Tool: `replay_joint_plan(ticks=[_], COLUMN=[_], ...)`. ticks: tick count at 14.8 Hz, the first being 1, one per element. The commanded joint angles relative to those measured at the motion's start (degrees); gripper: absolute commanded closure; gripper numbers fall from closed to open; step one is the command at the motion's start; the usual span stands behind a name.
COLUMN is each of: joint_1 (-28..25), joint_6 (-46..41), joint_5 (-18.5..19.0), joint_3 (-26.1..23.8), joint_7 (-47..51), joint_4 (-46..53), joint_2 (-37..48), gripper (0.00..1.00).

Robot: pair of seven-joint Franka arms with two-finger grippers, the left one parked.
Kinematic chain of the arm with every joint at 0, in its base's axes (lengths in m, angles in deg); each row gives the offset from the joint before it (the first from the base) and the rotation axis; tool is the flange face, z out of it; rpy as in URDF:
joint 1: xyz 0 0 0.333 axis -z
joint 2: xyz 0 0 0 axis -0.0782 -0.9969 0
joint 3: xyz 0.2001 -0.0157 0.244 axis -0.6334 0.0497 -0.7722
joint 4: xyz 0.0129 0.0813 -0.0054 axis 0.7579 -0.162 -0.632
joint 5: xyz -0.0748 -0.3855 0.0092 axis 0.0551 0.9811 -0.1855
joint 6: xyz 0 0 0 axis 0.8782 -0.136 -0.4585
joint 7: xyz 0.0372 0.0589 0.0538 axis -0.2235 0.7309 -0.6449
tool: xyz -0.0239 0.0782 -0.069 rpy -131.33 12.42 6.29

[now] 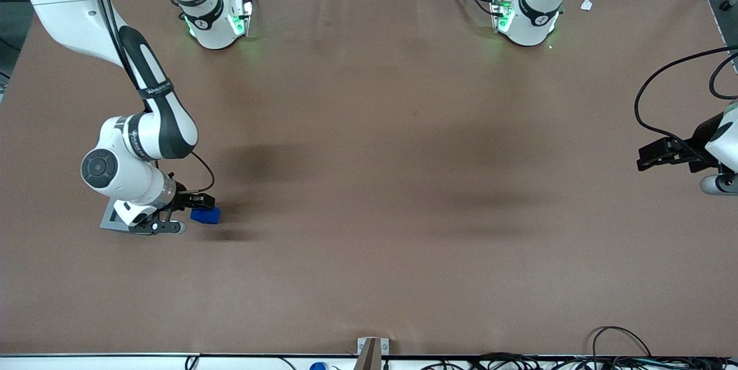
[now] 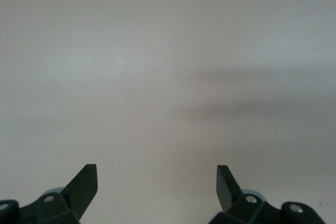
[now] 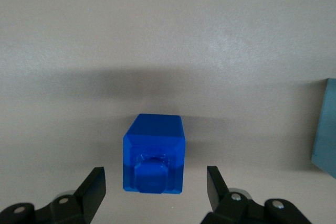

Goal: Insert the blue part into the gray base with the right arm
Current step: 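Lower the right gripper and close it on the blue block, then carry the blue block to the gray base and align it with the opening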

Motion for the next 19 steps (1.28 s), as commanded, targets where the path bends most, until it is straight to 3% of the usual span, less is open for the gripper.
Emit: replay_joint_plan(ticks=[1,3,4,6,7,9,13,19], joint_1=[-0.1,-0.3,-0.5,-0.5,-0.6,-0.4,2.6,11.0], joint_6=[0.8,0.8,0.7,0.3,0.2,-0.3,-10.7,-24.5], joint_5=[-1.4,-1.8,-1.8,-1.8,-1.8,-1.7,-1.7,-0.9], joint_3=[-0.3,-0.3,-0.2,-0.2,-0.3,-0.2,0.0,0.1], joint_7=[0.4,0.4,0.4,0.4,0.4,-0.1,-0.5,-9.1], joint_4=[-0.7,-0.7,-0.7,-0.4,-0.2,1.0,6.9,14.8], joint_2=[-0.1,-0.2,-0.2,-0.2,-0.1,0.0,2.1,2.3], gripper=[0.24,0.31,0.44,0.87,0.97,1.0,1.0,1.0])
